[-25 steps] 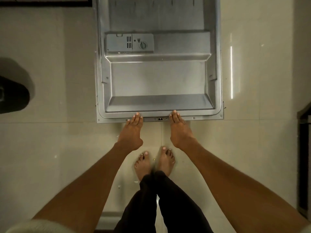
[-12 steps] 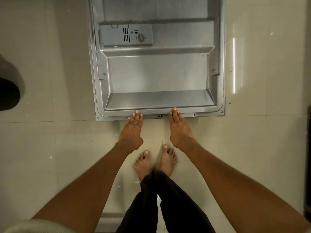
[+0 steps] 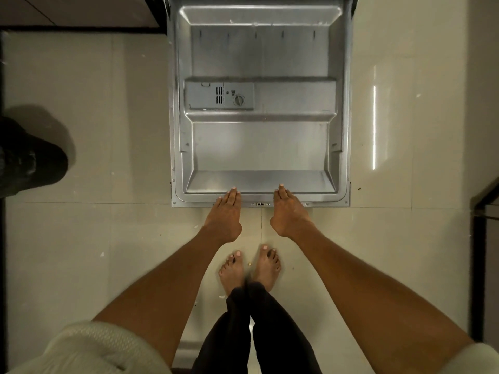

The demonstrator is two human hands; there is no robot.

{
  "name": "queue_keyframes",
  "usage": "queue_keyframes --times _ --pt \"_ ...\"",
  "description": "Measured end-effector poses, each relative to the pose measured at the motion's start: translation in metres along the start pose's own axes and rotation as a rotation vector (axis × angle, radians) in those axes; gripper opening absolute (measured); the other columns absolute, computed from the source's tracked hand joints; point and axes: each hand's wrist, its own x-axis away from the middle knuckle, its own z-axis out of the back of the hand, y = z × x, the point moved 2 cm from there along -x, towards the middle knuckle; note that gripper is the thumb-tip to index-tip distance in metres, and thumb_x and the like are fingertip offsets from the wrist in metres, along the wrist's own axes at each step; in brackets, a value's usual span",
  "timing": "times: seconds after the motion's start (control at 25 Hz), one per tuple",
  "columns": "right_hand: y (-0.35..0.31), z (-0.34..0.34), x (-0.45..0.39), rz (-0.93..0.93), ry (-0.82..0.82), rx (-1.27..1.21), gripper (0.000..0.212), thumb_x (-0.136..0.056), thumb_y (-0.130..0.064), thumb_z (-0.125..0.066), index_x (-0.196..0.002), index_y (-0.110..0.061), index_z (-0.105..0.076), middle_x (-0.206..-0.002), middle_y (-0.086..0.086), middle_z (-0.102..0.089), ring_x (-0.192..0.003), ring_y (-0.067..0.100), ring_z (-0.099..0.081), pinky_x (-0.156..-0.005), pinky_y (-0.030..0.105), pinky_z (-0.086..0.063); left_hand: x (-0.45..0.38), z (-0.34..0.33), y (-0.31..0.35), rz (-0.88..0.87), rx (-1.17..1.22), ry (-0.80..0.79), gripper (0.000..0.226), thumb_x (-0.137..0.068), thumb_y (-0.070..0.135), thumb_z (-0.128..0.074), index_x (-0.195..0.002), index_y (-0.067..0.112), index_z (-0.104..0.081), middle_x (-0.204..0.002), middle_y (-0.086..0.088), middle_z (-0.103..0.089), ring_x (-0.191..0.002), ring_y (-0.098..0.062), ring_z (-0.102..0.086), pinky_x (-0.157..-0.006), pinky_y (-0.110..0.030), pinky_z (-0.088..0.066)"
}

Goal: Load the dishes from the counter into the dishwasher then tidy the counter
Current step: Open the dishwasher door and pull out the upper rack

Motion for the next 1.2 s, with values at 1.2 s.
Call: queue_keyframes --times 1.2 --pt "-0.036 0.404 -0.135 0.021 0.413 -0.029 0.093 -0.087 -0.023 -0.067 -0.159 -0.004 -0.012 -0.167 0.014 -0.007 -0.153 0.029 -0.011 -0.124 0.037 -0.019 -0.137 0.416 -0.016 -0.045 0.084 0.413 0.088 -0.088 0.003 -0.052 -0.157 0.006 0.003 -0.165 -0.009 0.010 -0.153 -0.022 0.007 -0.124 -0.035 -0.001"
